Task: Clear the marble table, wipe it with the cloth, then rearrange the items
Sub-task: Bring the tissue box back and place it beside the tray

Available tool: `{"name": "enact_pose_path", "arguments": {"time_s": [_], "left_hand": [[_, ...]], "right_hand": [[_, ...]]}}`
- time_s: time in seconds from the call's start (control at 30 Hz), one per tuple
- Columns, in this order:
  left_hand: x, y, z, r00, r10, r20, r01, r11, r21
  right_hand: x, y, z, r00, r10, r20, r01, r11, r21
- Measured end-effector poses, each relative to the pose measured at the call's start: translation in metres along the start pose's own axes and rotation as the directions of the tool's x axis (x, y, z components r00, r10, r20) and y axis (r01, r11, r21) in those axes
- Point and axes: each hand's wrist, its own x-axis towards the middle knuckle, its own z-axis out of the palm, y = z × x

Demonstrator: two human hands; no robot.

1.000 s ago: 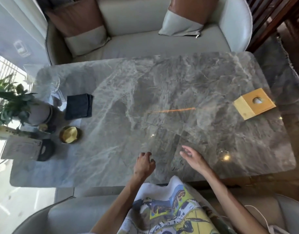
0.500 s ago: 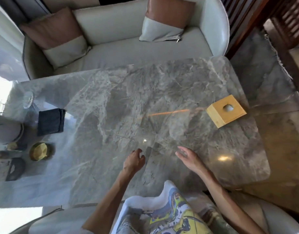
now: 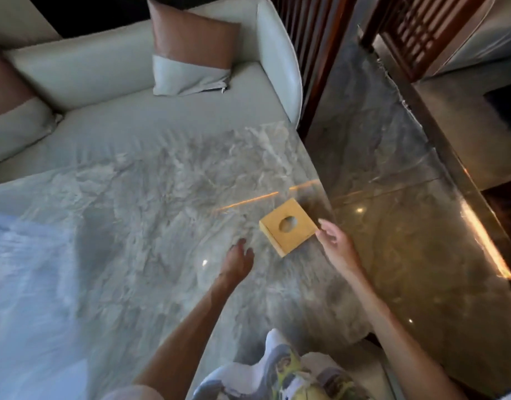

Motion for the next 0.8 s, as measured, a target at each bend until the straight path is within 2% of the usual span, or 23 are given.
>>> {"name": "enact_pose_path", "arguments": {"time_s": [0.07, 0.13, 0.23, 0.3, 0.37, 0.43, 0.57, 0.63, 0.8], "left_hand": [[0.027, 0.026, 0.001, 0.999, -0.003, -0.032, 0.001, 0.998, -0.059], [0.044, 0.050, 0.001, 1.000, -0.022, -0.006, 0.021, 0.993, -0.116], [0.056, 0.083, 0.003, 0.961, -0.183, 0.207, 0.243, 0.915, -0.322], [0.063, 0.092, 0.010, 0.940, -0.242, 0.242, 0.306, 0.909, -0.281], [0.067, 0.089, 0.016, 0.953, -0.246, 0.177, 0.279, 0.941, -0.191], [0.066, 0.081, 0.021, 0.958, -0.243, 0.155, 0.269, 0.945, -0.184], [0.044, 0.050, 0.019, 0.939, -0.282, 0.199, 0.317, 0.933, -0.173], [0.029, 0.026, 0.016, 0.921, -0.331, 0.207, 0.375, 0.897, -0.235], [-0.023, -0.051, 0.001, 0.898, -0.424, 0.117, 0.433, 0.810, -0.396]], "right_hand": [[0.030, -0.003, -0.003, 0.996, 0.080, 0.043, -0.080, 0.997, 0.002], [0.057, 0.000, 0.010, 0.983, 0.139, 0.120, -0.141, 0.990, 0.012], [0.084, 0.007, 0.042, 0.963, 0.197, 0.184, -0.191, 0.980, -0.049], [0.092, 0.018, 0.060, 0.963, 0.239, 0.128, -0.228, 0.969, -0.096], [0.089, 0.017, 0.066, 0.963, 0.258, 0.075, -0.248, 0.961, -0.126], [0.083, 0.011, 0.069, 0.960, 0.276, 0.049, -0.269, 0.957, -0.108], [0.053, -0.004, 0.084, 0.969, 0.223, 0.104, -0.207, 0.967, -0.150], [0.030, -0.014, 0.100, 0.968, 0.178, 0.175, -0.148, 0.974, -0.171], [-0.031, -0.034, 0.160, 0.939, 0.111, 0.327, -0.056, 0.983, -0.172]]}}
